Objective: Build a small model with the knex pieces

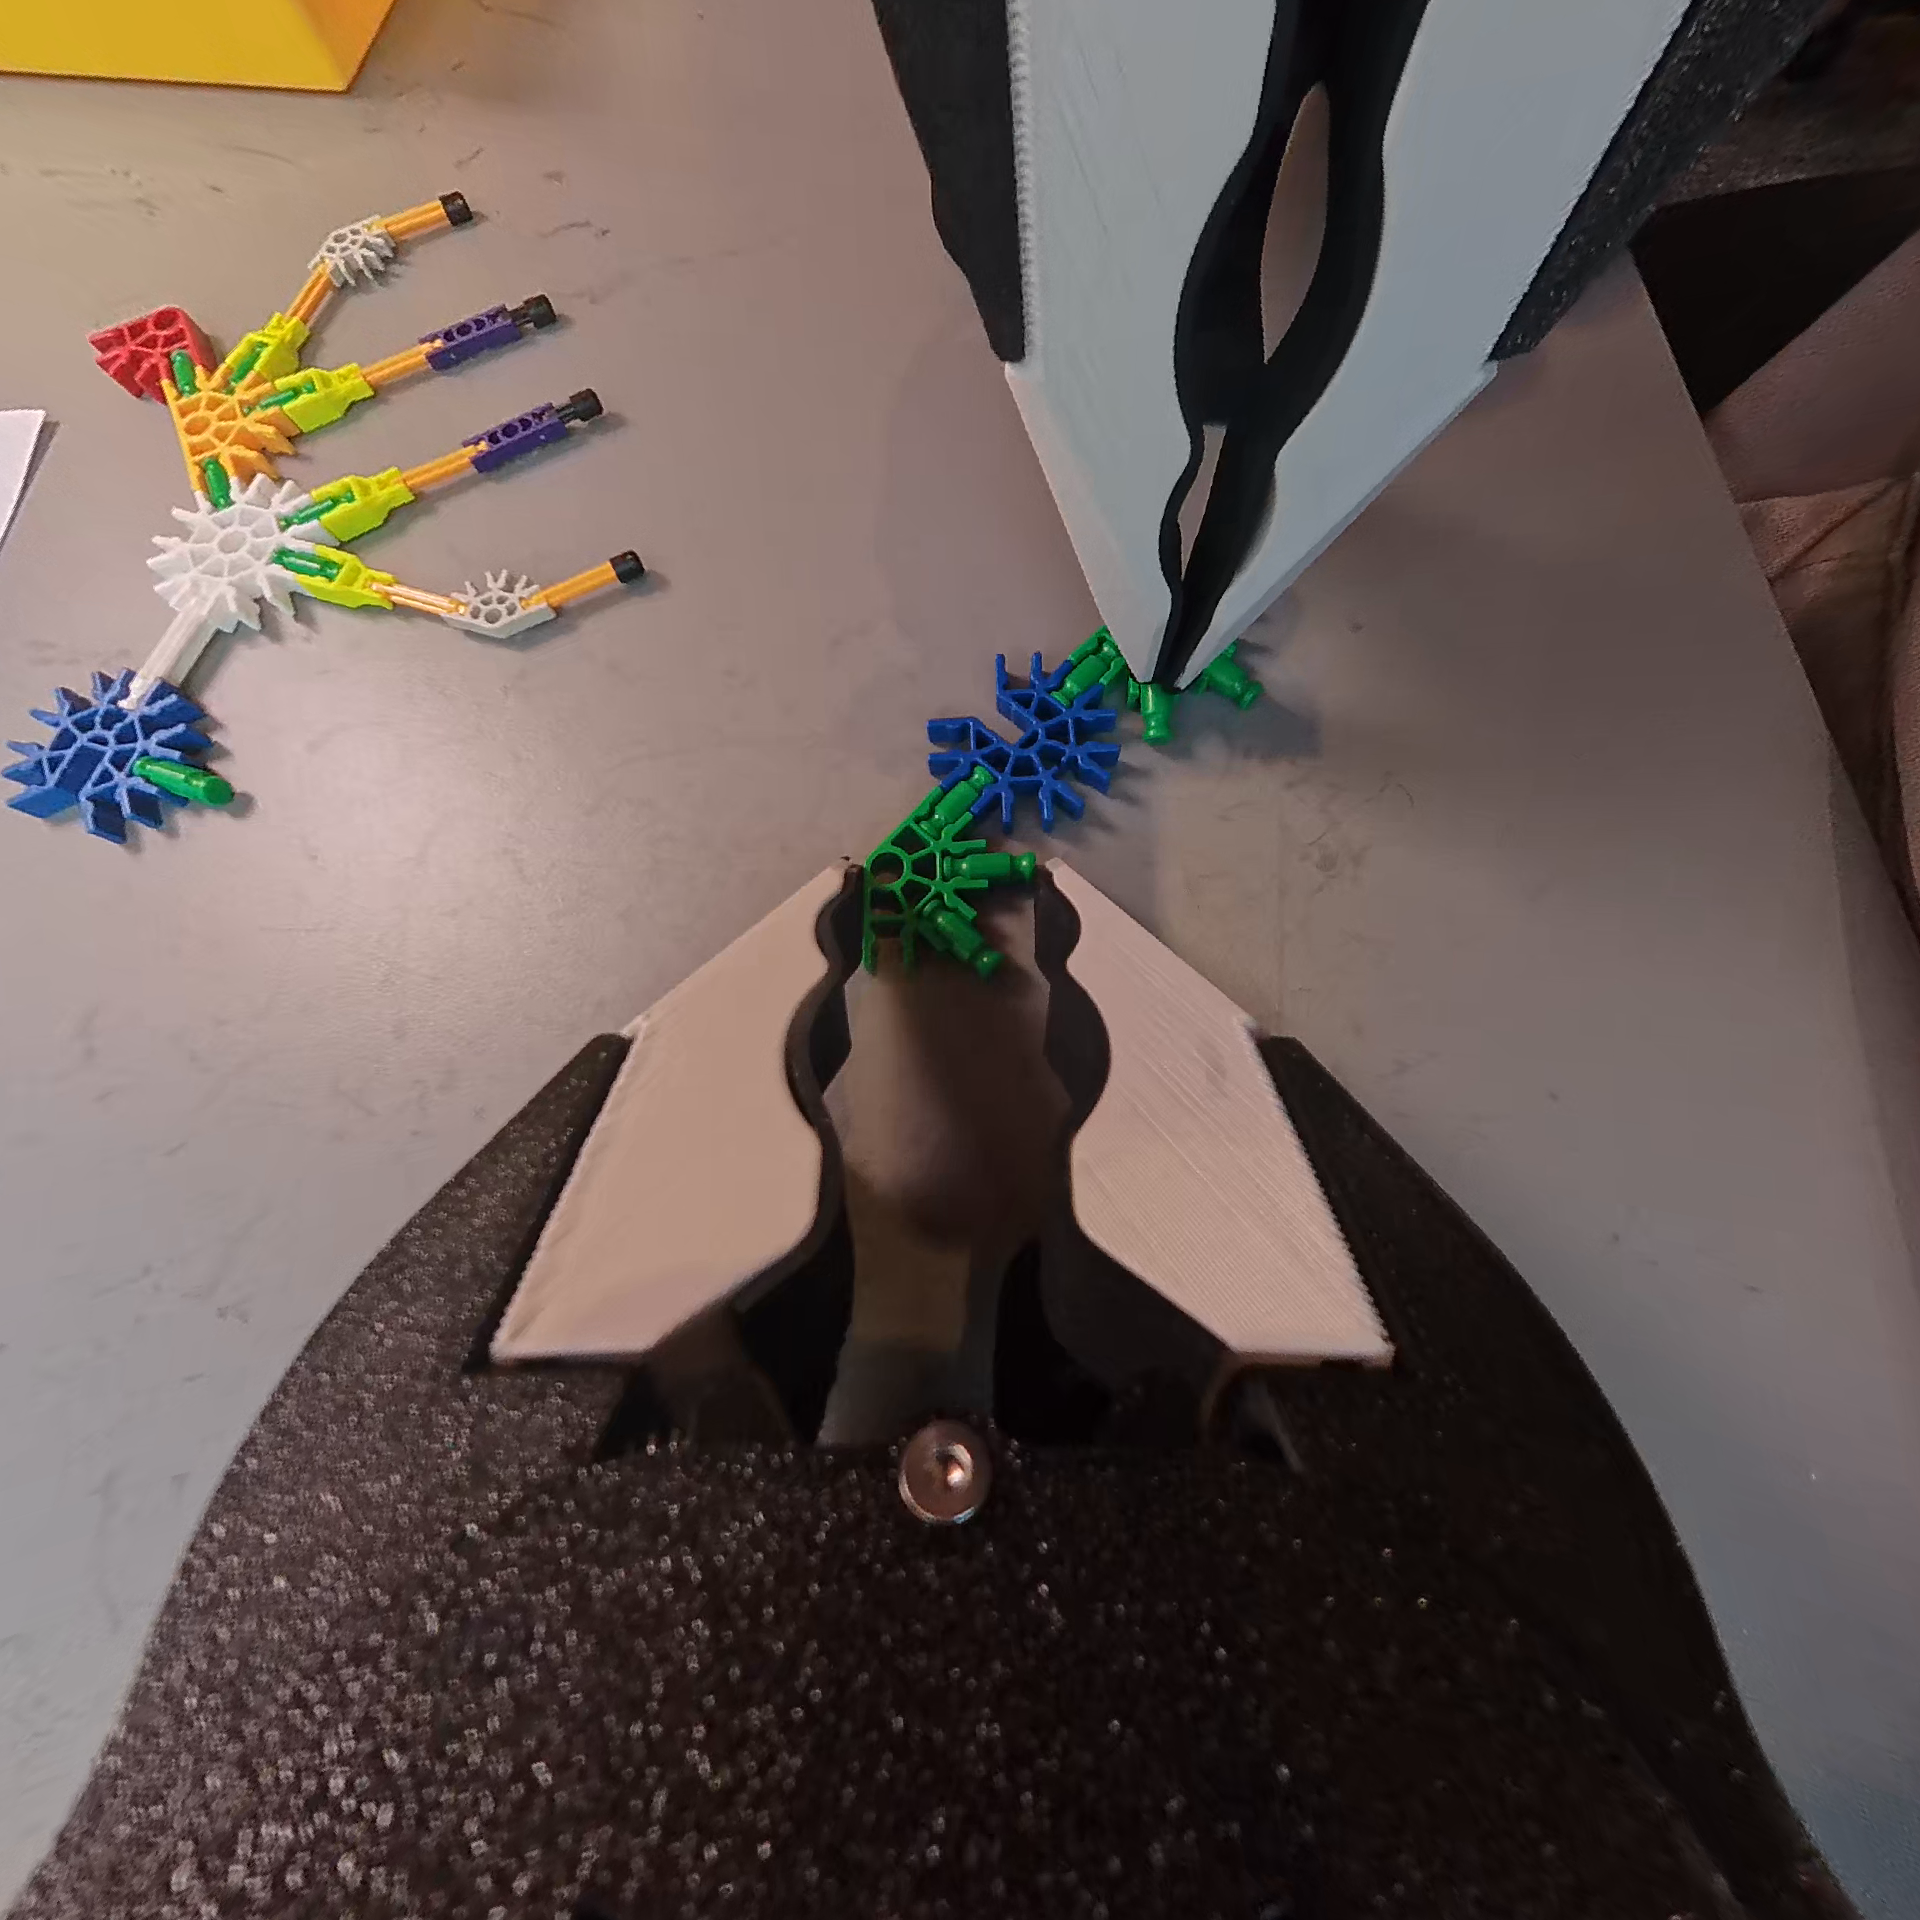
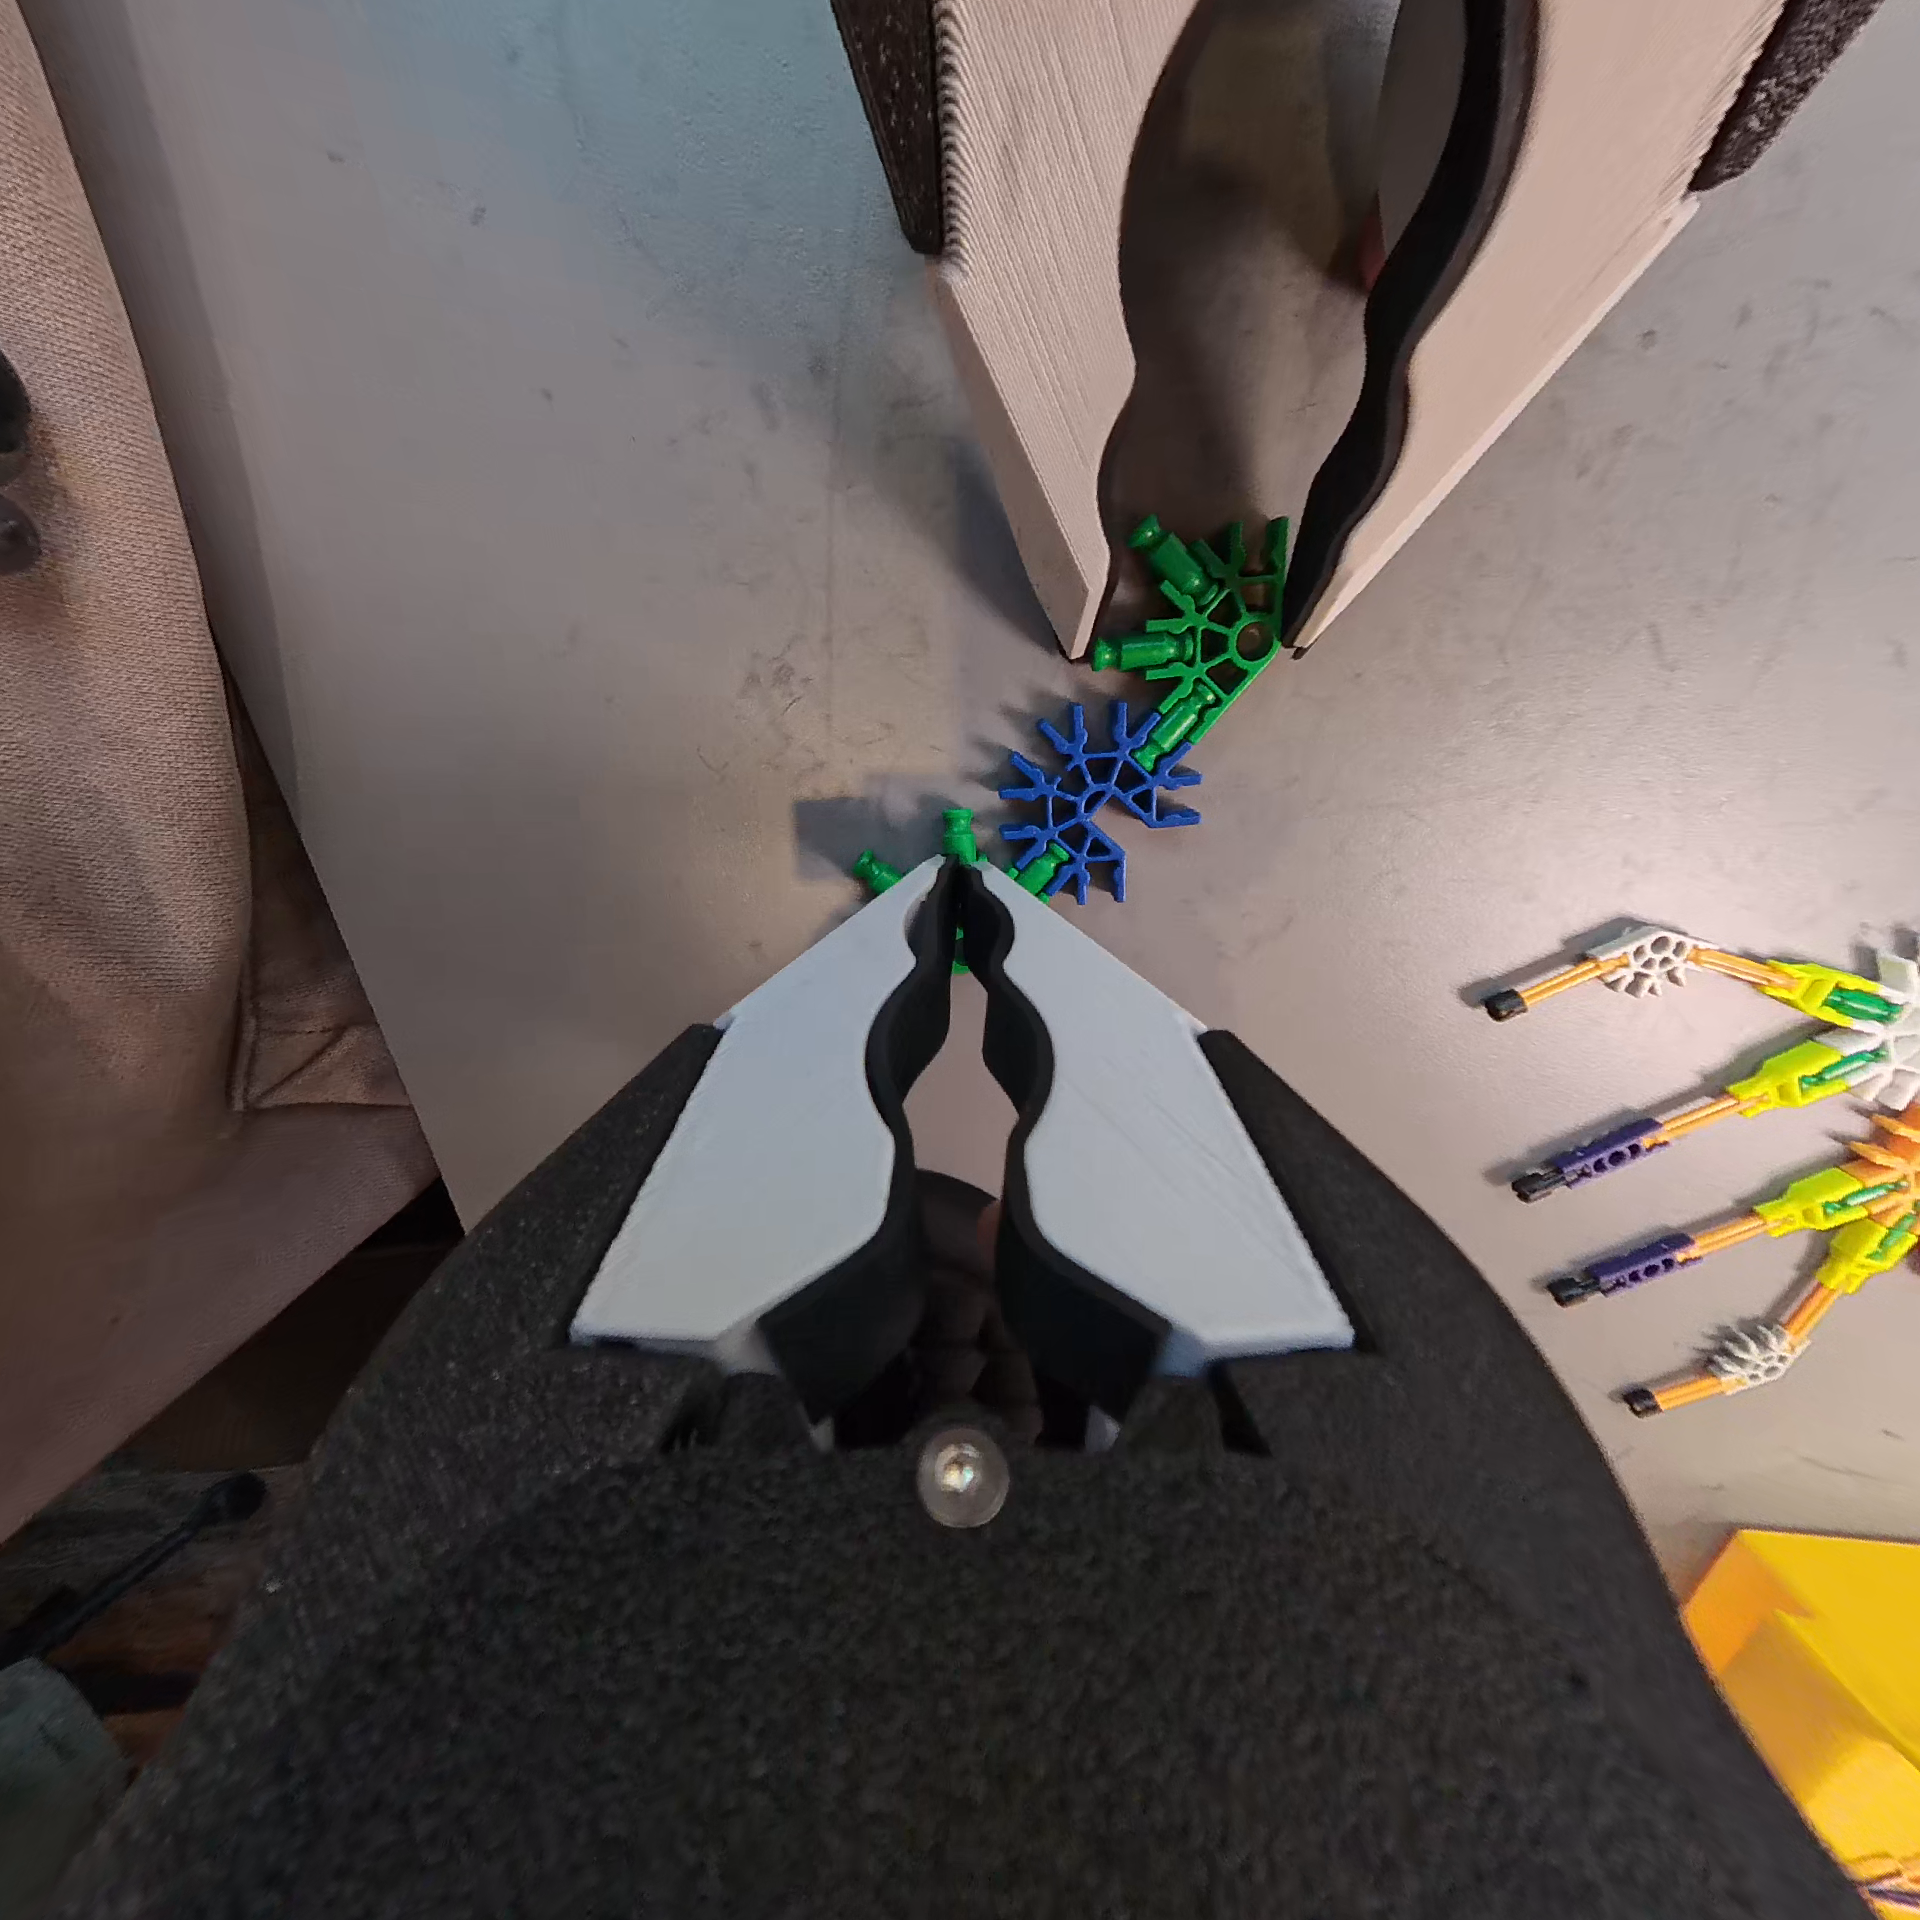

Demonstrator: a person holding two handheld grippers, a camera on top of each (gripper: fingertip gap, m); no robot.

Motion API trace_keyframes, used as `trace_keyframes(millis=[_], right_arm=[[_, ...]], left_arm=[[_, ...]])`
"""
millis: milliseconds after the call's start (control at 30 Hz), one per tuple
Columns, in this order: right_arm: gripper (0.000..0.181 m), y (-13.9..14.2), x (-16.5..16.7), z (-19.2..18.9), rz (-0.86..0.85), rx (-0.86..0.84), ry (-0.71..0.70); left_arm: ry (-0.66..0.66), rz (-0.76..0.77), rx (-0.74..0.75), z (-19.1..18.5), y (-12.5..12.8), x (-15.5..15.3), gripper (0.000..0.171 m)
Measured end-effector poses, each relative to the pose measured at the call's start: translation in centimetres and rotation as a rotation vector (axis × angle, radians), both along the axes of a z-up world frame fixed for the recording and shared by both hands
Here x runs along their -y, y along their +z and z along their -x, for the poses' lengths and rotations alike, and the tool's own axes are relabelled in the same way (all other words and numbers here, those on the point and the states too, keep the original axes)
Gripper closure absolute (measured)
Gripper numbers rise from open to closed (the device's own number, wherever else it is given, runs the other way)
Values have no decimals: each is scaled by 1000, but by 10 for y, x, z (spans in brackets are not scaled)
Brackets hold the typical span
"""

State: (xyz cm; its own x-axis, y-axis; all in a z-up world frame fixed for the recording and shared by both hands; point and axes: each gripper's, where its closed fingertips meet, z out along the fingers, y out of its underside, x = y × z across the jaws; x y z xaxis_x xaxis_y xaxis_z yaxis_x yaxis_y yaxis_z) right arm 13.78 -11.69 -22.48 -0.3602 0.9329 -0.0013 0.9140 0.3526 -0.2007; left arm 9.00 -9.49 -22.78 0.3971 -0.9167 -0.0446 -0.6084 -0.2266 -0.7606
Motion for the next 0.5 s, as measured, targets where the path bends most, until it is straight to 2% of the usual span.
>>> trace_keyframes(millis=[267,500], right_arm=[[181,0,0,0,16,11,6],[181,-1,1,1,56,-51,-44]], left_arm=[[1,-4,-2,0,0,0,140],[1,-11,-4,0,0,0,140]])
